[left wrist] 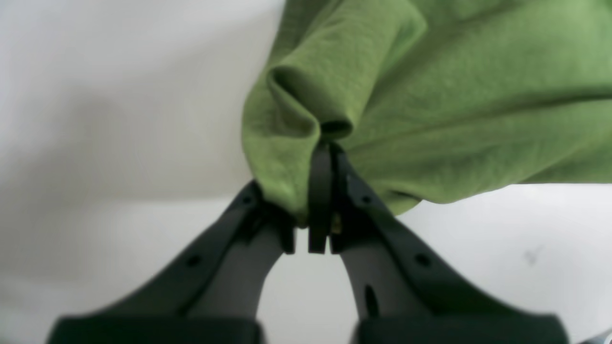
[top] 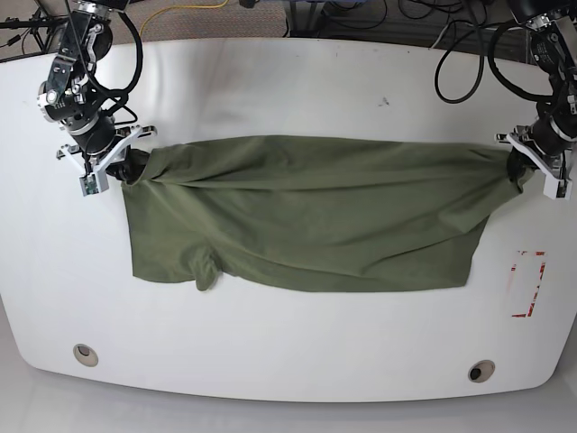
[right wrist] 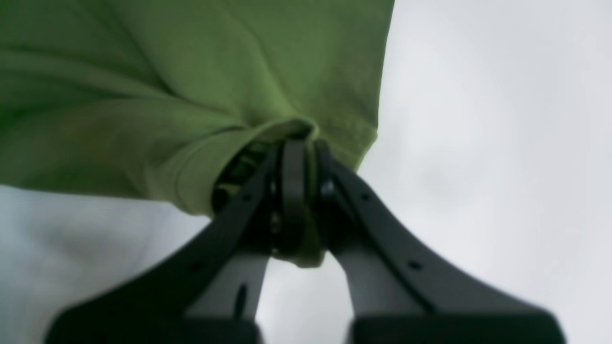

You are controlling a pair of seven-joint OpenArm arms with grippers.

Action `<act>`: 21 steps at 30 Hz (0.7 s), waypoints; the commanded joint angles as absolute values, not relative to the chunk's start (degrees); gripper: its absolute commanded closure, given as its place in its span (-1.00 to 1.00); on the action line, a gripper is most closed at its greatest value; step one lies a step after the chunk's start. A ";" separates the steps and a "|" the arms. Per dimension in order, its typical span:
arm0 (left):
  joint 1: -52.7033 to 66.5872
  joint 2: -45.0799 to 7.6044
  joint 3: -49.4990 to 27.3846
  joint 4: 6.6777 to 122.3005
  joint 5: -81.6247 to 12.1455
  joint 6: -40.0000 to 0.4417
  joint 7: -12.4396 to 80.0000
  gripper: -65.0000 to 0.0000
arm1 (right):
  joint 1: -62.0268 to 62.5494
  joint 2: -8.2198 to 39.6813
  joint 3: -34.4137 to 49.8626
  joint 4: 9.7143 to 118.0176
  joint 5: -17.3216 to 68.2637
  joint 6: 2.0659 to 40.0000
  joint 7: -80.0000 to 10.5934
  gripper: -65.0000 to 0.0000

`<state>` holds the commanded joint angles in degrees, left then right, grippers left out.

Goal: Fold the T-shirt properly
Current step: 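Lay the shirt flat, stretched between both grippers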

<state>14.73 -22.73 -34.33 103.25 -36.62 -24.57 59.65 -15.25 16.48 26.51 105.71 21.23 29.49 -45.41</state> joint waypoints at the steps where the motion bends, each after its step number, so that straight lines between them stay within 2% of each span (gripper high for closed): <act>1: 15.08 -22.73 -34.33 103.25 -36.62 -24.57 59.65 1.00 | -15.52 16.48 26.51 105.71 21.14 29.49 -45.41 1.00; 10: 20.35 -23.87 -34.24 103.16 -36.44 -24.57 59.65 1.00 | -17.80 16.04 26.24 105.63 21.05 29.58 -45.41 1.00; 14: 20.88 -24.04 -34.07 103.16 -36.44 -24.57 59.65 1.00 | -18.59 15.43 26.24 105.63 20.97 30.99 -45.58 0.85; 17: 20.97 -24.04 -34.07 103.16 -36.35 -24.57 59.65 0.72 | -18.68 15.34 26.24 105.63 20.97 30.90 -45.58 0.53; 18: 20.97 -24.31 -34.07 103.16 -36.35 -24.57 59.65 0.47 | -18.68 15.34 26.24 105.63 20.97 30.90 -45.58 0.36; 21: 20.97 -25.54 -34.07 103.16 -36.35 -24.48 59.74 0.02 | -18.77 14.46 26.59 105.80 21.41 31.08 -45.67 0.07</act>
